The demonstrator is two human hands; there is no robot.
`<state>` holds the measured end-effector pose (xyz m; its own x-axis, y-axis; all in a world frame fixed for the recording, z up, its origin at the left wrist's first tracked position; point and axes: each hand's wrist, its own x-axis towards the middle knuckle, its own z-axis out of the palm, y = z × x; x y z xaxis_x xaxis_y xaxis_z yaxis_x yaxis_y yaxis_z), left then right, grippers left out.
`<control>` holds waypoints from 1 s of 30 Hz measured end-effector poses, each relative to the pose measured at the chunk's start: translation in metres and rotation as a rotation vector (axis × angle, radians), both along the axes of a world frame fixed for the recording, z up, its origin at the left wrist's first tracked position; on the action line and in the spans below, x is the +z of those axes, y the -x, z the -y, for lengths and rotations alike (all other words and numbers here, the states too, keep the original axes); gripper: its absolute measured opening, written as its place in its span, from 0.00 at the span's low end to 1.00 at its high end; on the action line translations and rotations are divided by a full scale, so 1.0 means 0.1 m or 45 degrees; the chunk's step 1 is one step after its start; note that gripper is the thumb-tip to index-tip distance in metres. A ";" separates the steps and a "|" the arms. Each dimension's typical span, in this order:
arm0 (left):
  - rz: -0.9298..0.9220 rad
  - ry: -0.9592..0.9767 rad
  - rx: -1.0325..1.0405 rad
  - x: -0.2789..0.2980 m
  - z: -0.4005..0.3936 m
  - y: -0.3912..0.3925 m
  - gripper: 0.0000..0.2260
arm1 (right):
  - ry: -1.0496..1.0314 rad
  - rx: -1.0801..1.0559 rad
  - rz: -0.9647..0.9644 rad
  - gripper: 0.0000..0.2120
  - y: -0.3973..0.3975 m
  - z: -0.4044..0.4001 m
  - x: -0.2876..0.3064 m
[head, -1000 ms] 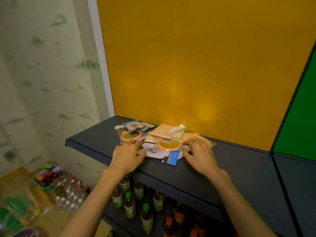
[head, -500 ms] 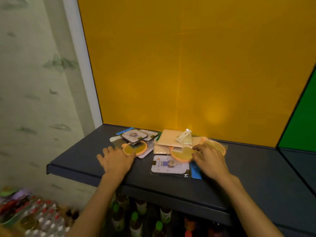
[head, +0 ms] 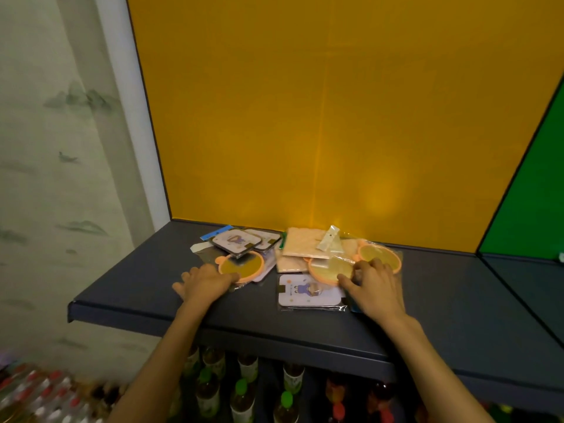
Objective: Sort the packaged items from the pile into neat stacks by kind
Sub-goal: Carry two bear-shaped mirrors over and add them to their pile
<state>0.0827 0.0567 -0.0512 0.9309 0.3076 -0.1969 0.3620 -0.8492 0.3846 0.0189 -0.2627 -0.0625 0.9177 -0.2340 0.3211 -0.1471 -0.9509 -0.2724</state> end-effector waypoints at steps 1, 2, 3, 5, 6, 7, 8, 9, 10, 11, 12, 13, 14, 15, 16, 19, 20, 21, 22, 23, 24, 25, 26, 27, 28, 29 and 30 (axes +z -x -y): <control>-0.005 0.010 -0.005 0.00 -0.01 0.00 0.33 | -0.023 -0.009 0.007 0.19 0.00 -0.01 -0.01; -0.005 0.017 -0.009 0.00 -0.02 0.00 0.32 | -0.040 -0.016 0.008 0.20 0.01 -0.03 -0.01; -0.003 0.024 -0.008 0.00 -0.04 0.01 0.32 | -0.051 -0.024 0.004 0.21 0.02 -0.05 -0.01; 0.008 0.031 0.005 0.00 -0.12 0.00 0.32 | -0.061 -0.036 -0.002 0.22 0.04 -0.08 0.00; 0.012 0.035 0.011 -0.01 -0.19 0.00 0.32 | -0.063 -0.038 0.001 0.22 0.05 -0.10 0.00; 0.013 0.039 0.018 -0.01 -0.26 0.00 0.31 | -0.066 -0.039 0.006 0.21 0.06 -0.11 0.01; 0.018 0.042 0.026 -0.01 -0.34 0.01 0.29 | -0.074 -0.040 0.009 0.21 0.07 -0.13 0.01; 0.032 0.037 0.036 -0.01 -0.42 0.03 0.26 | -0.083 -0.042 0.012 0.21 0.07 -0.14 0.01; 0.057 0.013 0.049 -0.01 -0.48 0.05 0.23 | -0.092 -0.044 0.017 0.21 0.08 -0.15 0.01; 0.096 -0.032 0.064 -0.01 -0.52 0.08 0.21 | -0.098 -0.051 0.027 0.22 0.07 -0.16 0.00; 0.136 -0.085 0.077 -0.02 -0.55 0.12 0.21 | -0.108 -0.064 0.032 0.22 0.07 -0.17 0.00; 0.166 -0.128 0.082 -0.03 -0.55 0.16 0.23 | -0.124 -0.083 0.030 0.23 0.05 -0.18 0.00; 0.182 -0.163 0.081 -0.03 -0.53 0.20 0.26 | -0.140 -0.107 0.017 0.24 0.04 -0.19 0.00; 0.187 -0.194 0.076 -0.04 -0.51 0.23 0.30 | -0.142 -0.134 -0.006 0.26 0.02 -0.20 0.00; 0.187 -0.221 0.069 -0.06 -0.48 0.26 0.35 | -0.122 -0.160 -0.033 0.28 0.01 -0.21 0.00; 0.191 -0.186 0.058 -0.06 -0.47 0.27 0.41 | -0.070 -0.214 -0.063 0.32 -0.01 -0.25 -0.01; 0.171 -0.142 0.059 -0.04 -0.50 0.26 0.41 | -0.088 -0.222 -0.062 0.32 -0.02 -0.26 -0.01; 0.143 -0.085 0.063 -0.02 -0.54 0.24 0.40 | -0.119 -0.230 -0.065 0.33 -0.04 -0.26 -0.02; 0.112 -0.024 0.067 -0.02 -0.59 0.22 0.39 | -0.154 -0.235 -0.070 0.33 -0.04 -0.26 -0.01; 0.081 0.029 0.076 0.00 -0.63 0.21 0.39 | -0.205 -0.236 -0.081 0.33 -0.06 -0.25 -0.01; 0.056 0.078 0.081 -0.01 -0.68 0.19 0.39 | -0.277 -0.234 -0.089 0.32 -0.06 -0.26 0.02; 0.034 0.120 0.091 -0.01 -0.71 0.18 0.38 | -0.372 -0.234 -0.109 0.31 -0.07 -0.25 0.05; 0.024 0.170 0.105 -0.01 -0.75 0.17 0.37 | -0.474 -0.235 -0.136 0.30 -0.08 -0.26 0.07; 0.033 0.237 0.119 0.01 -0.76 0.17 0.34 | -0.565 -0.240 -0.161 0.30 -0.09 -0.26 0.10; 0.054 0.333 0.133 0.05 -0.78 0.18 0.31 | -0.644 -0.248 -0.187 0.31 -0.12 -0.25 0.12; 0.080 0.458 0.155 0.09 -0.78 0.20 0.26 | -0.716 -0.251 -0.200 0.31 -0.14 -0.24 0.13; 0.115 0.604 0.178 0.11 -0.79 0.22 0.22 | -0.782 -0.246 -0.211 0.32 -0.16 -0.24 0.15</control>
